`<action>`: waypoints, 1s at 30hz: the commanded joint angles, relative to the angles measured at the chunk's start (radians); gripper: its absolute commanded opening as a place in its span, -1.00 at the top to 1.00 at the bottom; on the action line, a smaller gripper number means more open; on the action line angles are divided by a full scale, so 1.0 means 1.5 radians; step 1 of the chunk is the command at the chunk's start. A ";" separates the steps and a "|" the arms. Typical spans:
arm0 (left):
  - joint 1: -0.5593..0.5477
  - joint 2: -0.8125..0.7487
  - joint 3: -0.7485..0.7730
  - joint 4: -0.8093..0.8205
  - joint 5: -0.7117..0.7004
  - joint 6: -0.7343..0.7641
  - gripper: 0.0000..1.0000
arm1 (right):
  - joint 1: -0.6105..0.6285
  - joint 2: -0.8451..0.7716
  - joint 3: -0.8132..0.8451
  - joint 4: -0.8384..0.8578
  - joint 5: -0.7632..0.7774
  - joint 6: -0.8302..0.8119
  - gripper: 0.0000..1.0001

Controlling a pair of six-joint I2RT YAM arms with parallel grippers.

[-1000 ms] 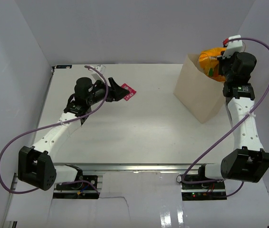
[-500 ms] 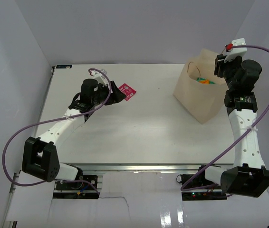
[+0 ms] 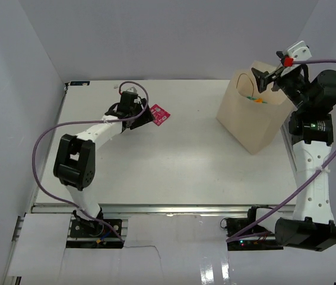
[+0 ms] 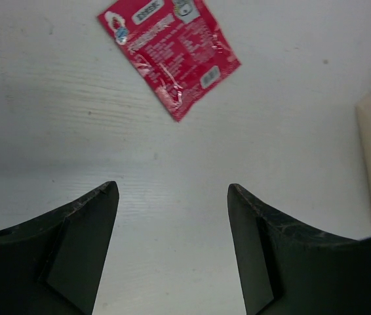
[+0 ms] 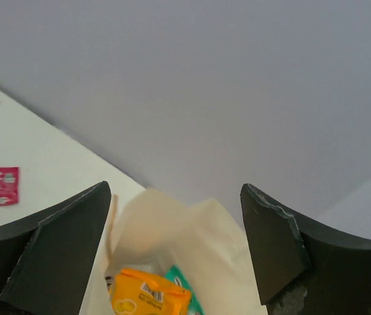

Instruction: Place the snacks into the paper bag

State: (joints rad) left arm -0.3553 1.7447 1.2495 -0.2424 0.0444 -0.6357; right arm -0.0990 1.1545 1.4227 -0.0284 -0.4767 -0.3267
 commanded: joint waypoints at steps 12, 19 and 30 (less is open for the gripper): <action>0.012 0.218 0.199 0.037 -0.039 0.269 -0.63 | 0.203 0.012 -0.058 -0.475 -0.370 -0.219 -0.82; 0.017 0.199 0.196 -0.036 0.045 0.181 -0.61 | 0.331 0.152 -0.124 -0.287 -0.111 0.018 -0.72; 0.032 -0.061 -0.022 -0.011 0.112 0.058 -0.61 | 0.372 0.566 0.111 -0.075 -0.004 0.391 -0.67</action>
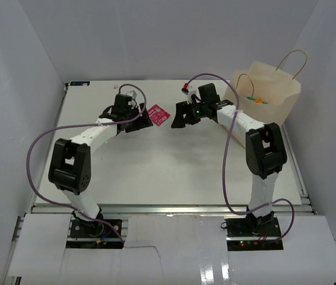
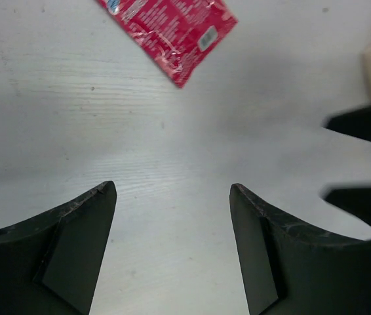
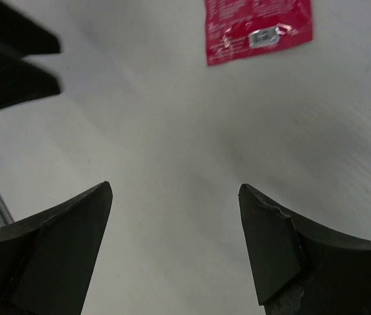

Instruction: Place the snacks into the paper bag

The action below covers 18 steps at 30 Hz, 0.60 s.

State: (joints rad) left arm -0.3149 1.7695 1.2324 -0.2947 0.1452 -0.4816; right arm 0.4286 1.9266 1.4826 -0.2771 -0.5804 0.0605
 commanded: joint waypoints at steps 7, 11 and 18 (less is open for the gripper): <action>0.008 -0.200 -0.090 0.030 0.085 -0.103 -0.61 | 0.024 0.175 0.130 0.200 0.115 0.253 -0.53; 0.008 -0.271 -0.140 0.029 0.084 -0.127 -0.61 | 0.022 0.214 0.148 0.237 0.129 0.256 -0.36; 0.007 -0.336 -0.177 0.016 0.073 -0.139 -0.61 | 0.012 0.258 0.177 0.258 0.211 0.281 -0.24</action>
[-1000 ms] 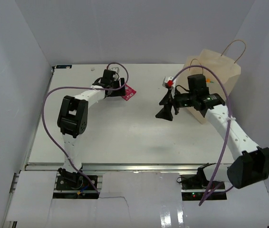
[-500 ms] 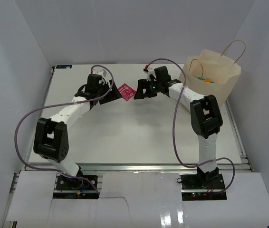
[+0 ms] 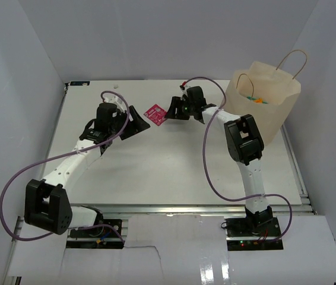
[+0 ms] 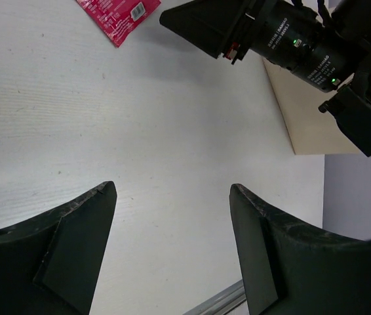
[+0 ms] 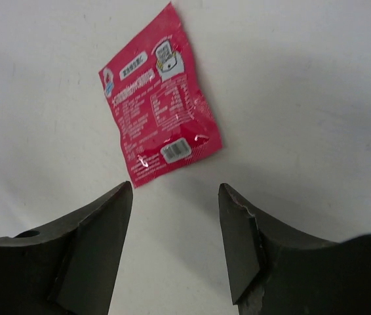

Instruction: Place the snacks into the paper bag

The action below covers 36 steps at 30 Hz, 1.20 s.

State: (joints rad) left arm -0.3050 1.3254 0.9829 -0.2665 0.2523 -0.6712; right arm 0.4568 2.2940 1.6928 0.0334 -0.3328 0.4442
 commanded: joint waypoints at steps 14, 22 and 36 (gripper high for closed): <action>0.001 -0.033 -0.014 -0.007 0.012 -0.021 -0.61 | -0.004 0.088 0.080 0.084 0.037 0.066 -0.07; 0.001 -0.038 -0.015 -0.011 0.009 -0.024 -0.61 | 0.003 0.099 0.074 0.088 0.023 0.087 -0.02; 0.001 -0.048 -0.016 -0.021 0.008 -0.024 -0.61 | 0.007 0.111 0.068 0.087 0.031 0.121 0.24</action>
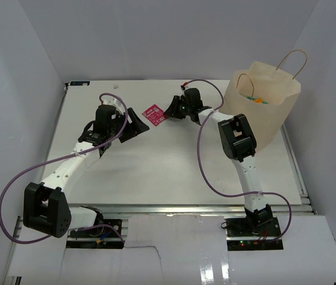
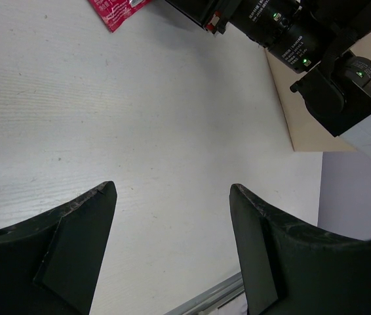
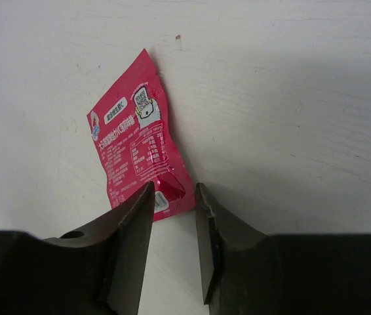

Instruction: Place the snacks into the paper bag

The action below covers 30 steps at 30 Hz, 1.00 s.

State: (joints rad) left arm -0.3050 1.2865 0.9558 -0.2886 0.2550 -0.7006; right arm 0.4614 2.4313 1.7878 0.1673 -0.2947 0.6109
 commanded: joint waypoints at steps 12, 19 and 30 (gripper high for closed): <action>0.001 -0.019 0.011 -0.016 0.004 0.000 -0.61 | 0.000 0.024 0.012 -0.002 0.004 0.011 0.84; 0.001 -0.018 0.019 -0.016 0.000 0.002 -0.61 | -0.012 -0.016 0.012 0.016 -0.084 -0.010 0.84; 0.002 -0.018 0.079 -0.014 -0.025 0.049 -0.61 | -0.012 -0.136 -0.083 0.066 -0.202 0.009 0.85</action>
State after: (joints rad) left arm -0.3050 1.2861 1.0412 -0.3103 0.2375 -0.6582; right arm 0.4461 2.3196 1.6936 0.2043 -0.5350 0.6216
